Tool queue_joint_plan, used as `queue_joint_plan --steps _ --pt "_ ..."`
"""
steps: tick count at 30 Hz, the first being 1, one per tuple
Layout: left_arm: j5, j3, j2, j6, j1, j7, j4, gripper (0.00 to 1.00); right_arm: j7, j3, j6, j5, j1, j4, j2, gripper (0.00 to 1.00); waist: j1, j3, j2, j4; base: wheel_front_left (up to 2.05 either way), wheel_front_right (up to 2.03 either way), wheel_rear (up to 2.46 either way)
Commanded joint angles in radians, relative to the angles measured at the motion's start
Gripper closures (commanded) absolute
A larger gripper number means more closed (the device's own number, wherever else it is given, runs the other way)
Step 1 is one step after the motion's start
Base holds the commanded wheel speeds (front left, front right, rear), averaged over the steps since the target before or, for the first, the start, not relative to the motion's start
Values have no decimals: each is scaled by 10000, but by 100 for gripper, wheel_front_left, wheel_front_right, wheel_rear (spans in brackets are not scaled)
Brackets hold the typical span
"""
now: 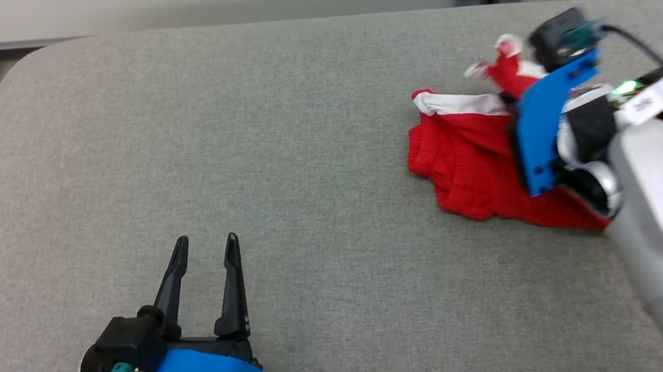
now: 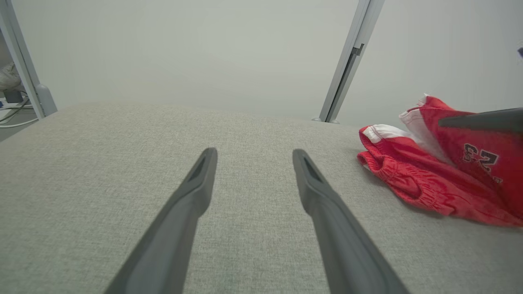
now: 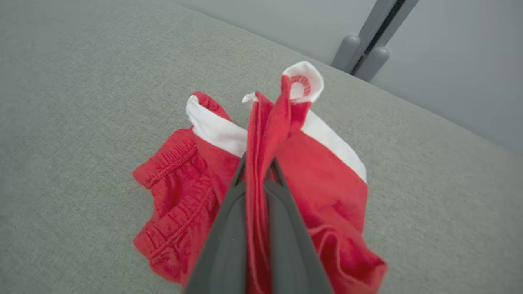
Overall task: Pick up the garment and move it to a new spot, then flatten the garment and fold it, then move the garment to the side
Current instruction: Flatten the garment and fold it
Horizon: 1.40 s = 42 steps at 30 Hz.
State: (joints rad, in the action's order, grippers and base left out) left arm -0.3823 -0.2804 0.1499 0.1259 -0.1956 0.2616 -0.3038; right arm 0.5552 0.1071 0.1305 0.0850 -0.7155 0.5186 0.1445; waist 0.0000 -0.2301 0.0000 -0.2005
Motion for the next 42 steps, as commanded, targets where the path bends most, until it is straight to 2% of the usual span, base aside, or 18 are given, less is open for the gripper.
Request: queue_joint_plan --steps 1,5,10,11,12,16,18,20,27,32,36,37,38,39,42 --pt "73 -92 -12 63 -196 43 -13 0 108 130 5 -114 -184 -8 -223 100 0 -102 0 -124 0 0 0" --pt "52 -259 -52 43 -387 43 -85 0 142 347 5 -281 -499 523 -704 100 0 -323 0 -339 0 0 0" --pt "-55 -501 -154 46 -645 43 -176 0 -167 423 6 -323 -915 1598 -923 100 0 -560 0 -707 0 0 0" --pt "-81 -534 -165 46 -664 43 -179 0 -255 447 6 -248 -982 1766 -928 76 0 -584 0 -757 0 0 0" --pt "-90 -562 -184 47 -676 43 -178 0 -322 508 6 -148 -1026 1933 -936 0 0 -606 0 -797 0 0 0" --pt "-94 -511 -188 47 -710 44 -215 0 -806 1010 6 984 -1208 2134 -939 0 0 -615 0 -811 0 0 0" --pt "-79 -413 -160 46 -615 44 -232 0 -1099 1285 6 1939 -1297 1917 -929 0 0 -542 0 -715 0 0 0" --pt "-62 -313 -112 42 -506 44 -242 0 -1430 1493 6 2195 -1408 1682 -932 0 0 -440 0 -574 0 0 0" --pt "11 -101 -41 24 -258 44 -208 0 -2521 617 5 1555 -887 780 -194 0 0 90 0 -119 0 0 0" --pt "49 -94 9 25 -181 44 -180 0 -2574 -315 6 1078 63 489 435 0 0 202 0 35 0 0 0" --pt "52 -136 21 23 -416 44 -244 0 -2473 -478 6 865 839 567 674 2 0 113 0 93 0 0 0" --pt "67 -153 36 23 -496 44 -269 0 -2486 -427 6 795 963 596 696 51 0 86 0 113 0 0 0" --pt "66 -164 47 25 -565 44 -288 0 -2495 -303 6 738 1096 637 665 80 0 59 0 136 0 0 0" --pt "62 -188 68 24 -615 44 -304 0 -2502 -201 6 696 1206 693 599 100 0 39 0 157 0 0 0" --pt "52 -217 108 25 -709 44 -344 0 -2595 295 6 629 1374 814 380 100 0 12 0 227 0 0 0"
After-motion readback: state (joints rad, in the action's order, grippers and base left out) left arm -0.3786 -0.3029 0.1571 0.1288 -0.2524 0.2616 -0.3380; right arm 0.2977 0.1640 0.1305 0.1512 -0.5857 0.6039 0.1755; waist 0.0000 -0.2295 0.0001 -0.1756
